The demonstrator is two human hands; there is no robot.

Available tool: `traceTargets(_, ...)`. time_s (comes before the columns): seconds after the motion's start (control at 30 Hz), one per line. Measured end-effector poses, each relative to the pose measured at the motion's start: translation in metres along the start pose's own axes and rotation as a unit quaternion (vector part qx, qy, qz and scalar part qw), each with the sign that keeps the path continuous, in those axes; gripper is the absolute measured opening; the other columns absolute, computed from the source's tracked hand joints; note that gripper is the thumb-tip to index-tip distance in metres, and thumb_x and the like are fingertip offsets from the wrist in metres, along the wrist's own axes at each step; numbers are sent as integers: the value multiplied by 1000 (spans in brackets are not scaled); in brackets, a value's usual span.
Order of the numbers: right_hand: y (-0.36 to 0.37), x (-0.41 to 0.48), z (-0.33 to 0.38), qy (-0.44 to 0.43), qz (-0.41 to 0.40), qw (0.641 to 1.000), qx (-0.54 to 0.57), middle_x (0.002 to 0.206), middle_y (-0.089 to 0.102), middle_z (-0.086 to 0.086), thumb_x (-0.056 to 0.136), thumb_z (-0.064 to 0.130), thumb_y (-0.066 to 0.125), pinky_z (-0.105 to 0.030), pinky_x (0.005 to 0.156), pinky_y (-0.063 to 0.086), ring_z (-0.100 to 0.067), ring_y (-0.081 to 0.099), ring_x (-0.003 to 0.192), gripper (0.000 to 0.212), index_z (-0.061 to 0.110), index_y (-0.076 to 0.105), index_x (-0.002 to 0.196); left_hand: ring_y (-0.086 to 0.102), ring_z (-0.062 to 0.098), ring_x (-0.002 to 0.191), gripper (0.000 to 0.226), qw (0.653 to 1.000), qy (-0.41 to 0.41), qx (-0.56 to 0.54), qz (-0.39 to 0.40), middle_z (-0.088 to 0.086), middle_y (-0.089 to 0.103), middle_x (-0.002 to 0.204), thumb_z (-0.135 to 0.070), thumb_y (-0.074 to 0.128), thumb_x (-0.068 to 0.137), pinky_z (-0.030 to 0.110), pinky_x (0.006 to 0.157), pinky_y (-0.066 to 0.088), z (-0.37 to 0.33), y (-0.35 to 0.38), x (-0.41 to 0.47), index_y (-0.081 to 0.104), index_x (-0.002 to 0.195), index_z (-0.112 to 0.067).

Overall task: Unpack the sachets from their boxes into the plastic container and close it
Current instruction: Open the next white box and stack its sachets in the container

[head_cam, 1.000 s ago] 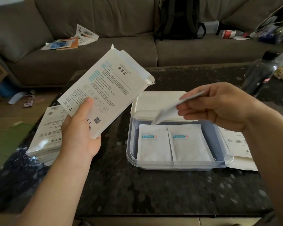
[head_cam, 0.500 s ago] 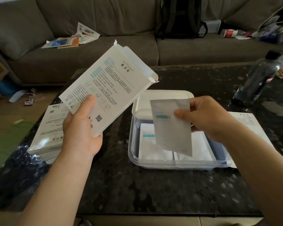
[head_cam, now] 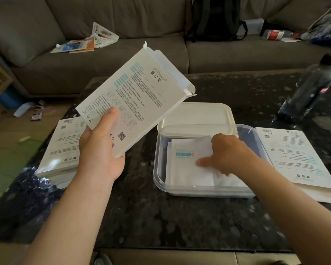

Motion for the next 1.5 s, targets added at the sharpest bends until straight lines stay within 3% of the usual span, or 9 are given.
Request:
traceTargets(0.07, -2, -4, 2, -12, -38, 996, -84, 99, 60, 0, 75, 63, 75, -40, 80, 61, -19, 64, 84, 67, 19, 52, 120, 76, 11, 105, 38, 1000, 1, 4, 6, -10, 79, 115, -35, 74, 95, 35, 86, 61, 0, 1, -1, 66, 132, -33)
traceTargets(0.17, -9, -9, 8, -86, -59, 988, -114, 113, 60, 0, 75, 64, 75, -40, 87, 58, -20, 61, 97, 71, 21, 45, 124, 76, 11, 106, 35, 1000, 0, 8, 15, -10, 79, 116, -34, 73, 95, 38, 90, 60, 1, 3, -2, 66, 130, -33)
traceTargets(0.3, -2, -18, 11, -179, 73, 977, -84, 154, 38, 8, 77, 59, 75, -39, 112, 39, -19, 42, 137, 89, 31, 31, 149, 76, 11, 106, 32, 1000, -1, 7, 22, -9, 79, 116, -30, 71, 97, 38, 90, 59, 1, 5, -4, 67, 129, -33)
traceTargets(0.43, 8, -17, 9, -199, 98, 966, -130, 167, 14, 9, 86, 62, 64, -40, 121, 24, -19, 19, 153, 94, 34, 12, 158, 76, 12, 106, 31, 1000, -4, 0, 28, -8, 79, 116, -27, 70, 98, 37, 87, 60, 2, 8, -5, 68, 128, -31)
traceTargets(0.73, 22, -7, 8, -220, 117, 955, -159, 168, -1, 11, 88, 69, 52, -43, 123, 15, -18, 2, 155, 90, 41, 2, 158, 76, 11, 107, 30, 999, -9, 12, 37, -9, 79, 116, -30, 71, 97, 31, 80, 60, 4, 7, -4, 68, 127, -34)
traceTargets(1.07, 31, 1, 7, -238, 114, 947, -183, 168, -5, 9, 87, 74, 45, -48, 122, 18, -22, 1, 155, 91, 41, -3, 157, 77, 10, 103, 28, 999, -9, 8, 40, -9, 79, 115, -27, 70, 98, 30, 76, 60, 6, 10, -6, 69, 126, -32)
traceTargets(1.37, 38, 6, 6, -258, 104, 937, -211, 168, -8, 7, 87, 77, 39, -50, 122, 19, -26, 0, 155, 91, 41, -7, 156, 76, 13, 108, 34, 999, -11, 20, 49, -9, 79, 117, -30, 71, 97, 33, 82, 58, 9, 9, -4, 68, 130, -34)
traceTargets(1.43, 36, 2, 7, -249, 110, 943, -192, 168, -3, 8, 88, 74, 43, -48, 122, 20, -24, 5, 155, 88, 41, 0, 157, 76, 13, 109, 34, 998, -11, 22, 53, -8, 79, 118, -29, 71, 97, 34, 83, 58, 9, 10, -5, 68, 131, -33)
traceTargets(1.5, 20, -2, 6, -203, 104, 970, -88, 165, 19, 9, 92, 63, 54, -44, 119, 27, -23, 24, 151, 73, 40, 24, 154, 76, 13, 108, 33, 998, -10, 21, 55, -8, 79, 118, -28, 70, 98, 33, 83, 58, 6, 9, -5, 68, 130, -33)
Point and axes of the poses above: each hand's wrist, its own x-axis towards the middle knuckle, its own y-axis out of the palm, z = x × y, the point moved 3 cm from there along x, towards the middle knuckle
